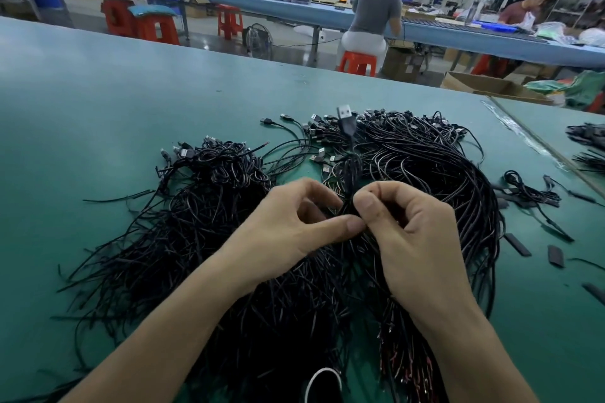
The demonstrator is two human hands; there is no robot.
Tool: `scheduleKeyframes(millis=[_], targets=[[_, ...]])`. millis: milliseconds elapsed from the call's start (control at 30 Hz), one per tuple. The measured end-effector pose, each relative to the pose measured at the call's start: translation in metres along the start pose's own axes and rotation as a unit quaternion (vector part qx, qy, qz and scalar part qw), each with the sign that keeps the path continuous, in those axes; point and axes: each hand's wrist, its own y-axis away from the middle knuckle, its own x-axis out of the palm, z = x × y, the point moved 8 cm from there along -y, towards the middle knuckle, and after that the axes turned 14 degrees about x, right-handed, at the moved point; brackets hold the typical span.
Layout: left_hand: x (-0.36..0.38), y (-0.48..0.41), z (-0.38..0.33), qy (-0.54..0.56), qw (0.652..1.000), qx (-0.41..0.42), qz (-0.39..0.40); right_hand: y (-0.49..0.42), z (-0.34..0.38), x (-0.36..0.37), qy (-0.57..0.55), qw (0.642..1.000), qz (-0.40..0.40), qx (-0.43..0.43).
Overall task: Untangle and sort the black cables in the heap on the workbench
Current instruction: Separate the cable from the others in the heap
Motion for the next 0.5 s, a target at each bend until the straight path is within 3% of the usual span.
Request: scheduleKeyframes(millis=[100, 233, 367, 500], targets=[[0.010, -0.001, -0.003, -0.013, 0.998, 0.023, 0.060, 0.001, -0.002, 0.007, -0.027, 0.999, 0.020, 0.014], [0.001, -0.001, -0.001, -0.089, 0.995, 0.039, 0.035, -0.003, -0.010, 0.007, -0.025, 0.999, 0.014, 0.039], [-0.031, -0.002, 0.021, -0.080, 0.993, -0.026, -0.078, -0.010, -0.032, -0.001, 0.047, 0.994, 0.020, 0.099], [-0.078, 0.004, 0.051, -0.025, 0.969, -0.094, -0.228, -0.014, -0.043, -0.021, 0.227, 0.968, -0.044, 0.096]])
